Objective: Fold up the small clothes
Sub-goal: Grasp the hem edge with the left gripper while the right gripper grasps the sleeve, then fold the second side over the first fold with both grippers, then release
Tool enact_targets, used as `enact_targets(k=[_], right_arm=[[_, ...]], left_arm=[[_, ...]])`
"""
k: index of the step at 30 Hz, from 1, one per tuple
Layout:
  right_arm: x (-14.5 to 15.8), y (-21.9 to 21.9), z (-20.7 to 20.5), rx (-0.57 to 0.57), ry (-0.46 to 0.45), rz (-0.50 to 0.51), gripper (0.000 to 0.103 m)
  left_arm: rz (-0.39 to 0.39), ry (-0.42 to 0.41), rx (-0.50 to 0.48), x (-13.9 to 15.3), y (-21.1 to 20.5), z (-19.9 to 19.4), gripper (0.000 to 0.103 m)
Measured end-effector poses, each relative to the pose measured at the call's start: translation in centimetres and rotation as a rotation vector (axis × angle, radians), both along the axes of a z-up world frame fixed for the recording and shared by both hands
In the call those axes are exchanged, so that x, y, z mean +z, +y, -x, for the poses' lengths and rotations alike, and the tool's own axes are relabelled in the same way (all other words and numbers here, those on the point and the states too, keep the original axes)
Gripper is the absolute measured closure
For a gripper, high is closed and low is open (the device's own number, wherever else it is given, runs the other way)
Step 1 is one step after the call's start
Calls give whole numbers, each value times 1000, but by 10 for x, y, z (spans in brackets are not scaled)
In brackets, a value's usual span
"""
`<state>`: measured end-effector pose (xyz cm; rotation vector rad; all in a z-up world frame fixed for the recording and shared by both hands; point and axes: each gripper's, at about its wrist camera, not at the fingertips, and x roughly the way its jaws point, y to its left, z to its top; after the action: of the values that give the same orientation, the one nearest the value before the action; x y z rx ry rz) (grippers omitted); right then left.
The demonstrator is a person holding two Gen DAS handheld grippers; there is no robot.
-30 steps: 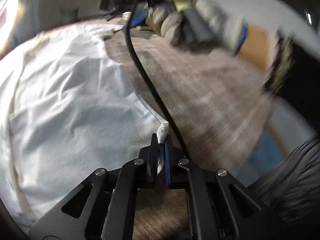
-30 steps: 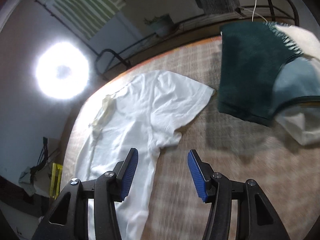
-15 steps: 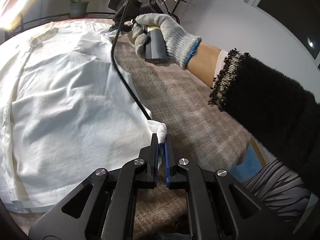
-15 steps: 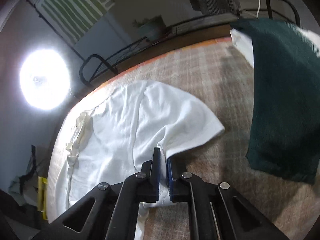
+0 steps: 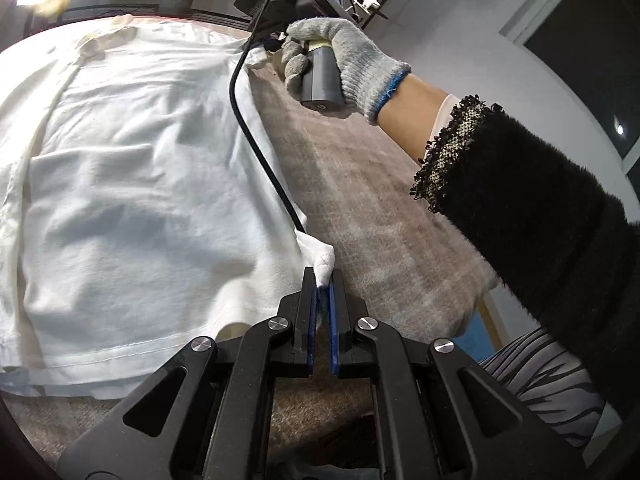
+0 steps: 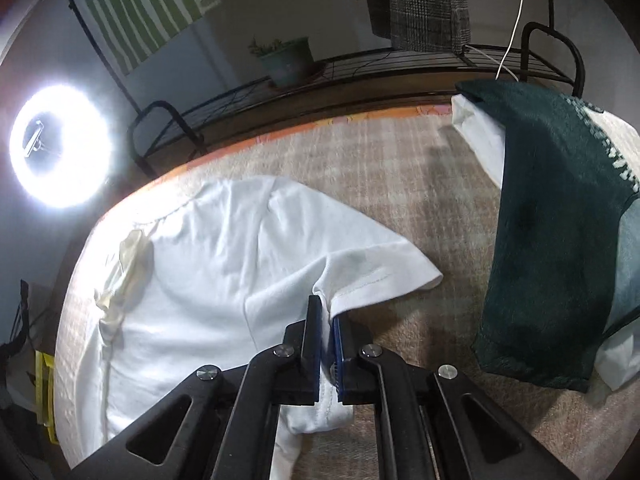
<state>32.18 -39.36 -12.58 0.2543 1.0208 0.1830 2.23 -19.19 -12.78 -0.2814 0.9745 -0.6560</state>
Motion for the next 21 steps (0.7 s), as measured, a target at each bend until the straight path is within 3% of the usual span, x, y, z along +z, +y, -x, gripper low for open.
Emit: enact_targets(k=[10,21], right_arm=[[35,63,1,54,-45,180,101],[51,182,-2,217,-93,271,101]], left_arm=[[69,16,83,0,37,2,100],[133,64,250,-8,104,15,100]])
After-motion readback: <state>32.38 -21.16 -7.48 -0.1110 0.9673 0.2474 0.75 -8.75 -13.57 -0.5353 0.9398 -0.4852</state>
